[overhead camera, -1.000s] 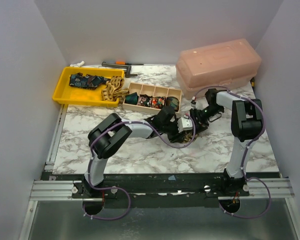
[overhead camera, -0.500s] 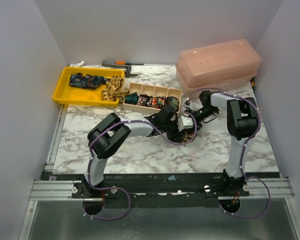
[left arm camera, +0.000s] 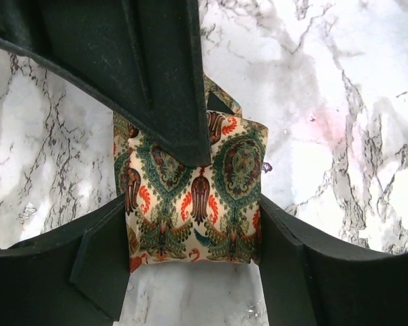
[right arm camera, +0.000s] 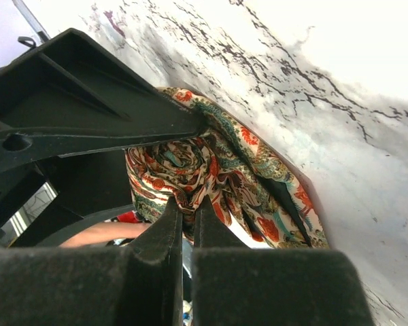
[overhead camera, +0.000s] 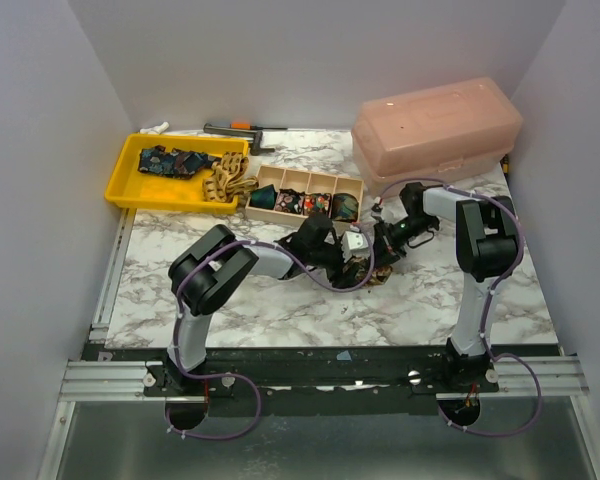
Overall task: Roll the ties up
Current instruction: Roll the tie at the center of the board.
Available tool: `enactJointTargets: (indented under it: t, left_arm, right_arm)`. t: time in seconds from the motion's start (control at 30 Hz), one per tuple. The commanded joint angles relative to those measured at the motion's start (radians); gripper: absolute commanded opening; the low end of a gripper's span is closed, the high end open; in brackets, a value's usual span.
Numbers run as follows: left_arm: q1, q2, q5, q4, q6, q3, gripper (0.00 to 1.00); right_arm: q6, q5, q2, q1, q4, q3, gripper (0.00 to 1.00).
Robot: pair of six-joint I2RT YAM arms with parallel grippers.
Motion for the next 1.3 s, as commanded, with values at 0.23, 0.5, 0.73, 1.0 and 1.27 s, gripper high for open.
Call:
enactJointTargets:
  t: [0.23,0.5,0.73,1.0,1.27]
  left_arm:
    - [0.005,0.083,0.158,0.345,-0.049,-0.031,0.66]
    - [-0.019,0.143,0.069,0.267,-0.013,-0.003,0.51]
    - [-0.028,0.102,-0.088,-0.052,0.097,-0.002,0.24]
    - [-0.031,0.096,-0.122,-0.163,0.13,-0.002,0.3]
    - [-0.034,0.094,-0.092,-0.196,0.141,0.033,0.44]
  right_arm:
    - [-0.077,0.509,0.111,-0.011,0.166,-0.041,0.0]
    - [-0.07,0.456,0.123,-0.013,0.16,-0.004,0.0]
    - [-0.06,0.295,-0.016,-0.027,-0.005,0.059,0.42]
    - [-0.044,0.074,-0.124,-0.011,-0.069,0.01,0.6]
    - [-0.027,0.185,-0.004,0.009,0.011,0.012,0.45]
